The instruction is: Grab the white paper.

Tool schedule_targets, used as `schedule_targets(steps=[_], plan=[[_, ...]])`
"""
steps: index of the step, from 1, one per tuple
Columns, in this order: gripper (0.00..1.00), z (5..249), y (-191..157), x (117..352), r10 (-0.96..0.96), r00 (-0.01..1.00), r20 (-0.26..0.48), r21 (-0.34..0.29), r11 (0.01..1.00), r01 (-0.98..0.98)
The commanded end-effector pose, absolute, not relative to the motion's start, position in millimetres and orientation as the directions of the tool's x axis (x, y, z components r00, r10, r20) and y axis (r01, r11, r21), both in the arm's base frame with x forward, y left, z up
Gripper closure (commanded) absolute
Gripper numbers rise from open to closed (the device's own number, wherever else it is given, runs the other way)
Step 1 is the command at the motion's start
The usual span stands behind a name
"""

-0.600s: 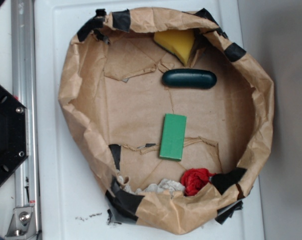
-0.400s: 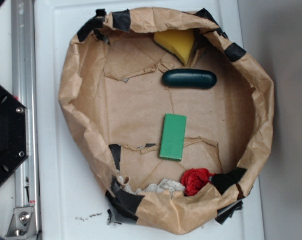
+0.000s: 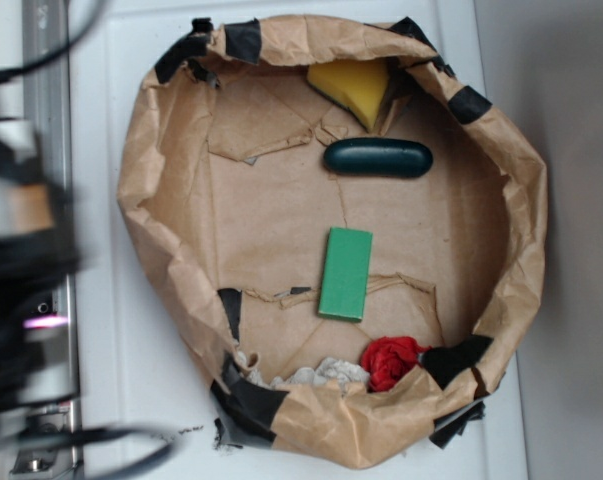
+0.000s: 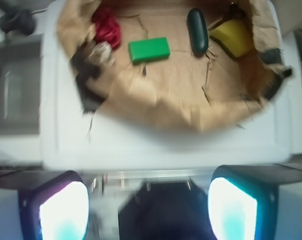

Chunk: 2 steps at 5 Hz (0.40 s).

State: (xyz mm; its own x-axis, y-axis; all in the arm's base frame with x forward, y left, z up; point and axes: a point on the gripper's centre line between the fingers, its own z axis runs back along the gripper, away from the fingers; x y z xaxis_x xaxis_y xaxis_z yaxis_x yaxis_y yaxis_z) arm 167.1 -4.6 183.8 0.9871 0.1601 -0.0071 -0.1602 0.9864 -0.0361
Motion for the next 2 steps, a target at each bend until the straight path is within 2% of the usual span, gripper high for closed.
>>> schedule_targets(steps=[1,2], plan=[[0.0,141.2,9.1,229.0,0.422,0.903,-0.08,-0.141,0.892,-0.43],[0.0,102.7,1.6,240.2,0.471,0.866,-0.166,-0.233,0.835,-0.498]])
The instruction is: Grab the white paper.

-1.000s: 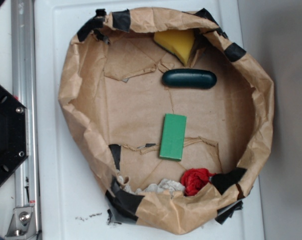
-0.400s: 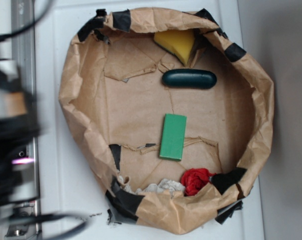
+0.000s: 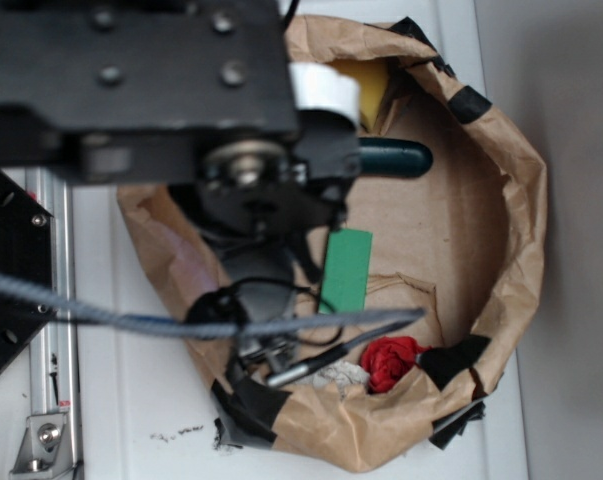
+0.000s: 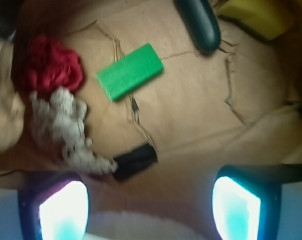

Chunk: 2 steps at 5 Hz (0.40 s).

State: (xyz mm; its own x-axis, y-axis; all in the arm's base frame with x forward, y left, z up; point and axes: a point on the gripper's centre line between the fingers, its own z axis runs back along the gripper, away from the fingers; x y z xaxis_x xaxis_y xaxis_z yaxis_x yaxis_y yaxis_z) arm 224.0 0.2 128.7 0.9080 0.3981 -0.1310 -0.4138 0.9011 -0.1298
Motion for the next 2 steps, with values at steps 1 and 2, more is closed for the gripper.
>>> schedule_targets(steps=[1,2], plan=[[0.0,85.3,-14.1,247.9,0.487,0.852,-0.192,-0.29,0.802,-0.523],[0.0,84.6,-18.6,256.7,0.501,0.84,-0.21,-0.348,0.764,-0.543]])
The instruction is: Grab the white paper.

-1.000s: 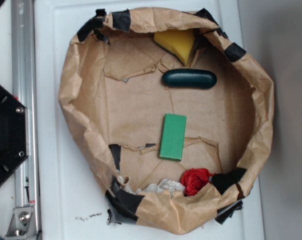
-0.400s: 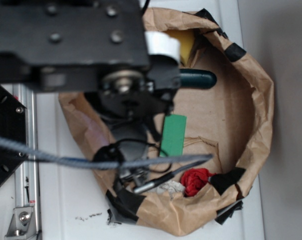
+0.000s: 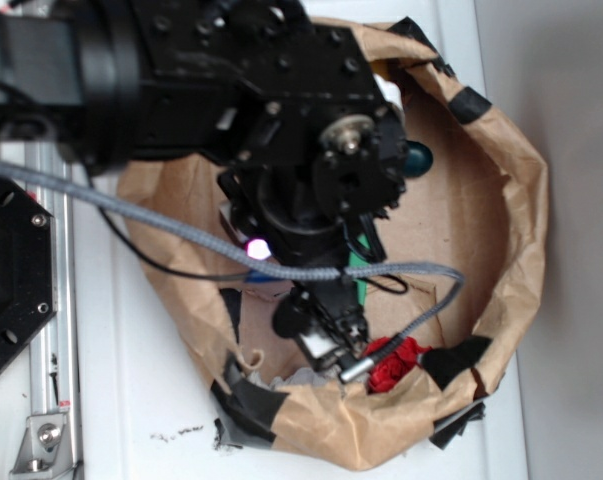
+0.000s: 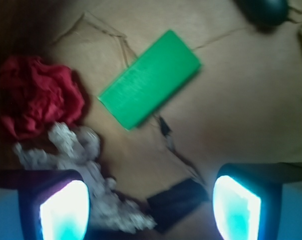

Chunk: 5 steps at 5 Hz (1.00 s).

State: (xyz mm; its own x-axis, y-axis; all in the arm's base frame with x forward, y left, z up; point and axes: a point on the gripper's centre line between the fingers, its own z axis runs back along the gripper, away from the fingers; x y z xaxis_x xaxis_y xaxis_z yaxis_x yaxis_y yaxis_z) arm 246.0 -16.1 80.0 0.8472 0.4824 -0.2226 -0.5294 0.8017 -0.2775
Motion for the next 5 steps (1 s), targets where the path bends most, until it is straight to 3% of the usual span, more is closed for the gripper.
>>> schedule_targets(steps=[1,3,5], plan=[[0.0,80.7,-33.3,255.4,0.483,0.834,-0.267,-0.368,0.749,-0.551],[0.0,53.5,-77.2,241.5,0.432,0.85,-0.303,-0.368,0.77,-0.522],[0.0,33.5,-112.6,224.7,0.388,0.834,-0.393,-0.359,0.77,-0.528]])
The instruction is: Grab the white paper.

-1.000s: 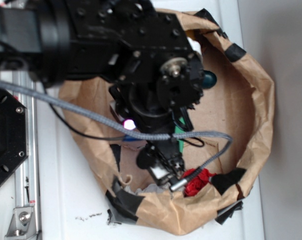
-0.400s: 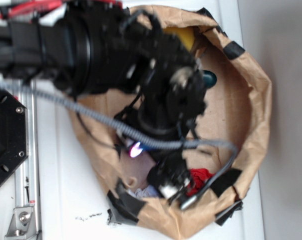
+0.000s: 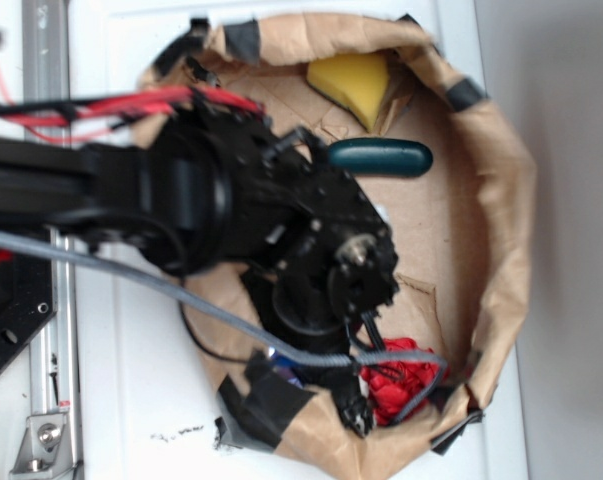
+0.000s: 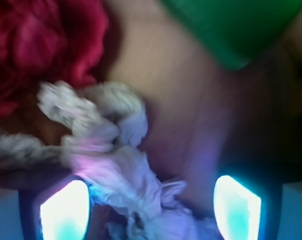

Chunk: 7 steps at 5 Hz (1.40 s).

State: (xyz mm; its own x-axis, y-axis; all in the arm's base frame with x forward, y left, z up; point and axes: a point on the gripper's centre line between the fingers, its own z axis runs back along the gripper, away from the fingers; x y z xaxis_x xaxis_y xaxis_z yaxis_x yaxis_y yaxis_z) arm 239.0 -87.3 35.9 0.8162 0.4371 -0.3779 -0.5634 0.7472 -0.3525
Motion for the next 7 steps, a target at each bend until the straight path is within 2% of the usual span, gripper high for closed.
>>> schedule_targets(steps=[1,3,4,6,7], plan=[[1.0,25.0,-114.9,215.7,0.393,0.829,-0.398,-0.337,0.778,-0.531],[1.0,33.9,-101.9,221.7,0.397,0.853,-0.338,-0.355,0.786,-0.506],[1.0,52.6,-76.9,231.8,0.412,0.872,-0.263,-0.367,0.793,-0.485],[1.0,97.5,-8.3,265.7,0.49,0.871,-0.027,-0.372,0.804,-0.464],[1.0,106.9,1.1,270.5,0.488,0.873,0.014,-0.372,0.813,-0.448]])
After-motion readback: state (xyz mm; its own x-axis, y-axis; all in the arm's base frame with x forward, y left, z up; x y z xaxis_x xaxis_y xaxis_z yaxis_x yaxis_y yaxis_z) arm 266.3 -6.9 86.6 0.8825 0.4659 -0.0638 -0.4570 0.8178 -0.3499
